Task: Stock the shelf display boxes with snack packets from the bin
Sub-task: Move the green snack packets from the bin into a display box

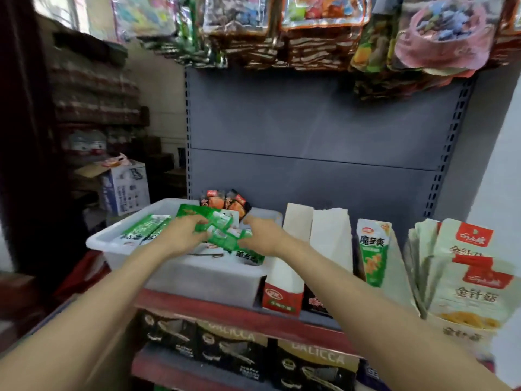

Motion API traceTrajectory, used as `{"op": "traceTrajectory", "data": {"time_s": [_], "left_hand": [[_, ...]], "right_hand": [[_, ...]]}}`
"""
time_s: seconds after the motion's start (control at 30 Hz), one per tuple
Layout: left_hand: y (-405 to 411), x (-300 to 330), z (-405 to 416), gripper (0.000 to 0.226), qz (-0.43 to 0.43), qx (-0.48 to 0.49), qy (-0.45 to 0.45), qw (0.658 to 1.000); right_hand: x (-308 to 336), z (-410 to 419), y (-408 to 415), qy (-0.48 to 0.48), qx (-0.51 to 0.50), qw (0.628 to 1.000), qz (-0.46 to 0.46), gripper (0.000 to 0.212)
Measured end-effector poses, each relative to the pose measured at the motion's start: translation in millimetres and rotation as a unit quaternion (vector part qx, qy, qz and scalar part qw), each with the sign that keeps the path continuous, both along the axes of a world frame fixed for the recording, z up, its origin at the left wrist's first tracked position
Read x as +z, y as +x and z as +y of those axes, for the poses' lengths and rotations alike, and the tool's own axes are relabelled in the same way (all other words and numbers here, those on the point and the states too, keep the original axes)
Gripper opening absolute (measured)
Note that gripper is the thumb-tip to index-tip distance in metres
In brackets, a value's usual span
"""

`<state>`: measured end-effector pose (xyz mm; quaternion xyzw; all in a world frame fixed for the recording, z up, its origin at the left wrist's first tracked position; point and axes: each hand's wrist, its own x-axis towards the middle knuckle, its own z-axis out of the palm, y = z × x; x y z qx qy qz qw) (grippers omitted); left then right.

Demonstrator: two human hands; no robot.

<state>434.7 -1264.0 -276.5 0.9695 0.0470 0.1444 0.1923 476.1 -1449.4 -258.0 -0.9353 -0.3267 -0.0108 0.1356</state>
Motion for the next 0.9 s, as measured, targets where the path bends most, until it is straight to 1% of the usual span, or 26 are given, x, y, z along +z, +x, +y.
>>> {"op": "traceTrajectory", "data": {"time_s": [0.07, 0.1, 0.17, 0.23, 0.33, 0.37, 0.43, 0.47, 0.53, 0.6, 0.67, 0.73, 0.8, 0.83, 0.9], "left_hand": [[7.0, -5.1, 14.8, 0.049, 0.062, -0.003, 0.011, 0.998], [9.7, -8.7, 20.3, 0.055, 0.090, -0.008, -0.004, 0.996], [12.5, -14.7, 26.4, 0.065, 0.114, -0.015, -0.039, 0.993], [14.5, -18.9, 28.3, 0.073, 0.112, -0.010, -0.039, 0.993], [16.5, -20.9, 28.6, 0.077, 0.087, -0.005, -0.020, 0.996], [16.7, -21.3, 29.4, 0.078, 0.084, -0.008, -0.022, 0.996], [16.5, -22.6, 30.9, 0.075, 0.088, -0.018, -0.025, 0.996], [16.6, -23.1, 31.5, 0.072, 0.092, -0.019, -0.022, 0.995], [15.3, -23.4, 31.0, 0.069, 0.082, -0.016, -0.018, 0.996], [11.9, -22.0, 29.0, 0.072, 0.032, -0.017, -0.023, 0.999], [8.0, -20.1, 25.3, 0.074, -0.022, -0.041, -0.037, 0.998], [4.7, -16.3, 16.2, 0.069, -0.053, -0.082, -0.054, 0.994], [5.3, -9.7, 1.2, 0.056, -0.096, -0.113, -0.083, 0.985], [6.0, -6.0, -8.2, 0.047, -0.125, -0.119, -0.104, 0.979], [8.3, -0.5, -28.7, 0.023, -0.169, -0.131, -0.143, 0.966]], "right_hand": [[-6.9, 18.2, 11.0, -0.117, 0.009, 0.992, 0.037, 0.053], [-9.6, 24.8, 15.4, -0.166, 0.012, 0.985, 0.046, 0.055], [-10.6, 31.5, 22.7, -0.222, 0.017, 0.973, 0.055, 0.055], [-7.7, 33.3, 25.1, -0.231, 0.033, 0.971, 0.056, 0.049], [-7.4, 34.9, 25.1, -0.201, 0.078, 0.976, 0.036, 0.024], [-8.8, 35.0, 23.7, -0.179, 0.085, 0.980, 0.023, 0.026], [-10.8, 33.5, 21.5, -0.128, 0.092, 0.987, -0.009, 0.039], [-10.5, 31.2, 19.6, -0.105, 0.097, 0.989, -0.026, 0.042], [-8.3, 23.4, 13.7, -0.039, 0.098, 0.993, -0.042, 0.041], [-6.2, 12.3, 11.2, 0.087, 0.082, 0.992, -0.025, 0.032], [-3.5, -0.5, 11.0, 0.244, 0.062, 0.968, 0.013, 0.027], [2.1, -13.9, 9.9, 0.370, 0.049, 0.926, 0.054, 0.027], [10.4, -27.3, 5.4, 0.450, 0.034, 0.887, 0.100, 0.026], [15.3, -34.2, 1.1, 0.475, 0.029, 0.872, 0.116, 0.026], [23.9, -51.4, -6.9, 0.498, 0.021, 0.860, 0.107, 0.026]]}}
